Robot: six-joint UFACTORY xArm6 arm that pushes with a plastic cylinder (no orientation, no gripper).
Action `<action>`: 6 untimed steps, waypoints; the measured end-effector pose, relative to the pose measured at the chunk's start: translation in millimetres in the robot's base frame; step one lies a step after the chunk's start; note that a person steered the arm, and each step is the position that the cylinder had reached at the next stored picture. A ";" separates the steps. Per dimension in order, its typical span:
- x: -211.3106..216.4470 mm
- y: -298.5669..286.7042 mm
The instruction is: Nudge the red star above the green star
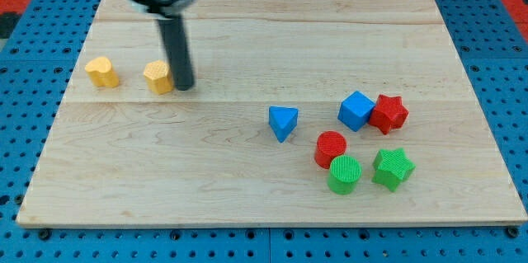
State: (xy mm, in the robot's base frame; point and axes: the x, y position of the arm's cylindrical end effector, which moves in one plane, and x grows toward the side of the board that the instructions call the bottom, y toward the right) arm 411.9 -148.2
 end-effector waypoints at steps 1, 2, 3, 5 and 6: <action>0.0 -19.9; -5.5 12.4; -12.1 83.1; -2.8 287.1; 35.5 317.1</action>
